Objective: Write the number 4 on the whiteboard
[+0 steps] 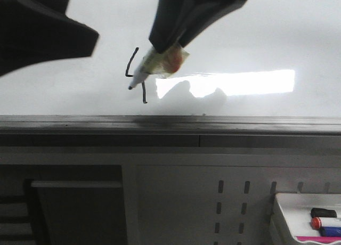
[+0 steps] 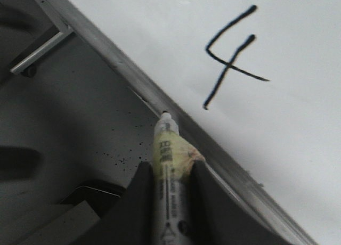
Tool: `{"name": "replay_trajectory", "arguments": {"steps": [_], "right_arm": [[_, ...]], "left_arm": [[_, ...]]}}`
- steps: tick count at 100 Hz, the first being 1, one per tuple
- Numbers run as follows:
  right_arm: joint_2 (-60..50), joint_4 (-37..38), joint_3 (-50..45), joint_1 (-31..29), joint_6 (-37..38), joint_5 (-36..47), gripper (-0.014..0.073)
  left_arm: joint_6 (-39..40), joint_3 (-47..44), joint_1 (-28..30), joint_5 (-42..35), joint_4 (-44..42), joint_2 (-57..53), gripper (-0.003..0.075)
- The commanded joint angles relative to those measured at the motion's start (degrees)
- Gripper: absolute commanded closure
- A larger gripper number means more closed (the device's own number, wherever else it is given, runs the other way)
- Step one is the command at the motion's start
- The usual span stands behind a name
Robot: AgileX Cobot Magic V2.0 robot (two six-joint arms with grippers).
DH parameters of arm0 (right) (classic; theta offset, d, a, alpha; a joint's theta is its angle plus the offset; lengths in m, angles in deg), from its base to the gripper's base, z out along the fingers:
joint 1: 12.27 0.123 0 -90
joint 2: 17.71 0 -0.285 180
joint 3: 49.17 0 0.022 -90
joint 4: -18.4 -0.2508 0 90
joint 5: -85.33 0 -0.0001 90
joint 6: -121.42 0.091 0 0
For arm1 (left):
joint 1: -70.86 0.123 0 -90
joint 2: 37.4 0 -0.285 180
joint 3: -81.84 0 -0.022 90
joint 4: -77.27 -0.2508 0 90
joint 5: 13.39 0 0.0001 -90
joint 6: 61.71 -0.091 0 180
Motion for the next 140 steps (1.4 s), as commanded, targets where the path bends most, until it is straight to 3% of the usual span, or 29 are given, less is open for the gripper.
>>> {"name": "replay_trajectory", "arguments": {"steps": [1,30,37,48,68,74,78,87,94,101,119,140], "right_arm": [[-2.2,0.3,3.7,2.3,-0.8,-0.2,0.0659],[-2.2,-1.4,5.4,5.6,-0.8,-3.3,0.0659],[-2.2,-1.5,5.5,5.6,-0.8,-3.5,0.0659],[-2.2,-1.9,5.6,5.6,-0.8,-3.5,0.0659],[-2.2,-2.1,5.7,5.6,-0.8,-2.9,0.0654],[-2.2,-2.1,5.7,5.6,-0.8,-2.6,0.061],[-2.2,-2.1,5.8,5.6,-0.8,-2.5,0.0547],[-2.6,-0.9,6.0,4.9,-0.8,-0.6,0.0291],[-3.8,1.3,6.0,3.6,-0.8,-0.2,0.0092],[-5.8,2.1,6.0,1.7,-0.8,-0.2,0.0006],[-10.3,2.1,6.0,-2.6,-0.8,-0.1,0.0001],[-13.1,2.1,6.0,-3.2,-0.8,0.2,0.0001]], "left_arm": [[0.6,2.0,-1.3,-6.2,0.6,2.4,0.0281],[0.6,2.4,-1.1,-6.6,3.5,5.5,0.03],[0.6,2.4,-1.1,-6.4,3.5,5.5,0.0405],[0.6,2.4,-1.1,-5.4,3.5,5.5,0.0734],[0.6,2.4,-1.1,-5.6,3.3,5.5,0.0741],[0.6,2.4,-1.1,-5.6,3.3,5.5,0.0741],[0.6,2.4,-1.1,-5.3,3.4,5.5,0.0741],[1.8,2.4,-1.1,-3.4,8.9,5.5,0.0741],[1.8,3.2,-1.1,0.4,22.3,5.5,0.0741],[1.8,4.7,-0.7,4.3,34.6,5.8,0.0741],[1.8,9.6,2.5,13.2,44.4,9.9,0.0741],[1.8,12.6,4.1,13.9,51.8,16.3,0.0741]]}}
